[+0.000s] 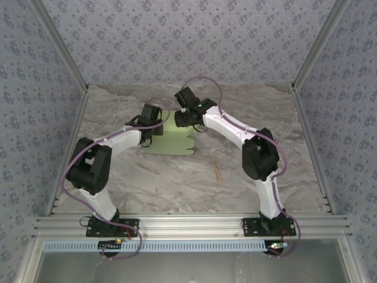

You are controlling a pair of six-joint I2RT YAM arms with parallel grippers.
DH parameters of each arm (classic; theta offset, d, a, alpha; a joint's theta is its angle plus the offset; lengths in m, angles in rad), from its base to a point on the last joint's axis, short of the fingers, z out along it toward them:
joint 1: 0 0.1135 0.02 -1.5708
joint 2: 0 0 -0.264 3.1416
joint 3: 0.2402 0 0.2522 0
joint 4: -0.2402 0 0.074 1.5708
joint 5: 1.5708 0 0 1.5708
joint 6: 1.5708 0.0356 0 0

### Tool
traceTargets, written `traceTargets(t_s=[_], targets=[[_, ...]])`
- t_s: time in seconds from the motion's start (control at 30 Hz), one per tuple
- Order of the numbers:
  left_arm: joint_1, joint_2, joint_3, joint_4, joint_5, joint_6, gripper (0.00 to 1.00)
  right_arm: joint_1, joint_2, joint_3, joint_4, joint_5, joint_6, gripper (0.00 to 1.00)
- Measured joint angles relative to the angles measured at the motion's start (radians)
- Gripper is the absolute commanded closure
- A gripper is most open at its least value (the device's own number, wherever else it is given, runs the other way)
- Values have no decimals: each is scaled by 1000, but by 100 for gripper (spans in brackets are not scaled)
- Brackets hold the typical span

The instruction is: Fold the paper box

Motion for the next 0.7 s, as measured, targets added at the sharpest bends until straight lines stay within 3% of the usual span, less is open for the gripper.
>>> traceTargets(t_s=[0.17, 0.43, 0.7], targets=[[5, 0, -6, -3, -18, 0, 100, -8, -22, -63, 98, -61, 24, 60], [11, -9, -19, 24, -1, -12, 100, -3, -148, -188, 92, -15, 6, 40], [11, -20, -19, 34, 6, -19, 100, 5, -196, -296, 92, -8, 50, 36]])
